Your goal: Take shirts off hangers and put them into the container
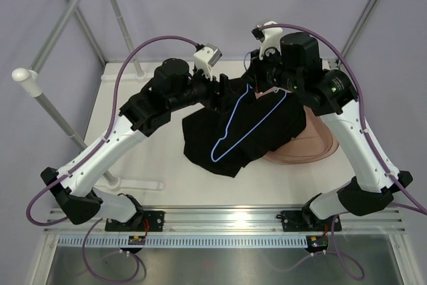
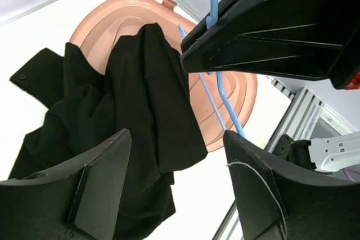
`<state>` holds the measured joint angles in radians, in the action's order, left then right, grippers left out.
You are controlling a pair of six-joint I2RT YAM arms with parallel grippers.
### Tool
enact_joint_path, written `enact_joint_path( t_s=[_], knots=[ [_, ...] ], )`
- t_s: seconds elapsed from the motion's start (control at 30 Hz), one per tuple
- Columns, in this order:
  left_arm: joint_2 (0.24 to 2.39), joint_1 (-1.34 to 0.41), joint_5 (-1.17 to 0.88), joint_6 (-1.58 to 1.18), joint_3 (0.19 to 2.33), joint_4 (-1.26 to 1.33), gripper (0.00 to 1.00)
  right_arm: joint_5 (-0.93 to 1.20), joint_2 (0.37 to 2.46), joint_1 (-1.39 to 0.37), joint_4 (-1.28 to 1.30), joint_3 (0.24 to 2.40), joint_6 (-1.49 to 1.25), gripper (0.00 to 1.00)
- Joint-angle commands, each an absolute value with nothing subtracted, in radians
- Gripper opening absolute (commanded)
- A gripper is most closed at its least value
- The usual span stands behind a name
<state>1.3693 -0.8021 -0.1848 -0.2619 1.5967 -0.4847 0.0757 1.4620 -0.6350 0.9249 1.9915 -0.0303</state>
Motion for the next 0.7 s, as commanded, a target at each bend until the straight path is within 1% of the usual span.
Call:
enact_joint_path(
  t_s=[0.0, 0.2, 0.3, 0.37, 0.47, 0.67],
  knots=[
    [1.298, -0.810, -0.173, -0.267, 1.628, -0.445, 0.73, 0.063, 1.448, -0.653, 0.897, 1.974, -0.008, 0.00],
    [1.259, -0.810, -0.089, -0.267, 1.626, -0.457, 0.74, 0.040, 1.425, -0.672, 0.885, 1.934, -0.006, 0.00],
    [1.261, -0.810, -0.136, -0.275, 1.635, -0.453, 0.74, 0.023, 1.433, -0.673, 0.890, 1.937, 0.017, 0.00],
    [1.275, -0.810, -0.190, -0.285, 1.640, -0.454, 0.72, 0.017, 1.448, -0.675, 0.893, 1.954, 0.023, 0.00],
    [1.288, -0.819, -0.212, -0.290, 1.631, -0.454, 0.70, 0.021, 1.468, -0.678, 0.896, 1.982, 0.020, 0.00],
    [1.312, -0.833, -0.227, -0.285, 1.615, -0.463, 0.69, 0.017, 1.499, -0.687, 0.916, 2.039, 0.025, 0.00]
  ],
)
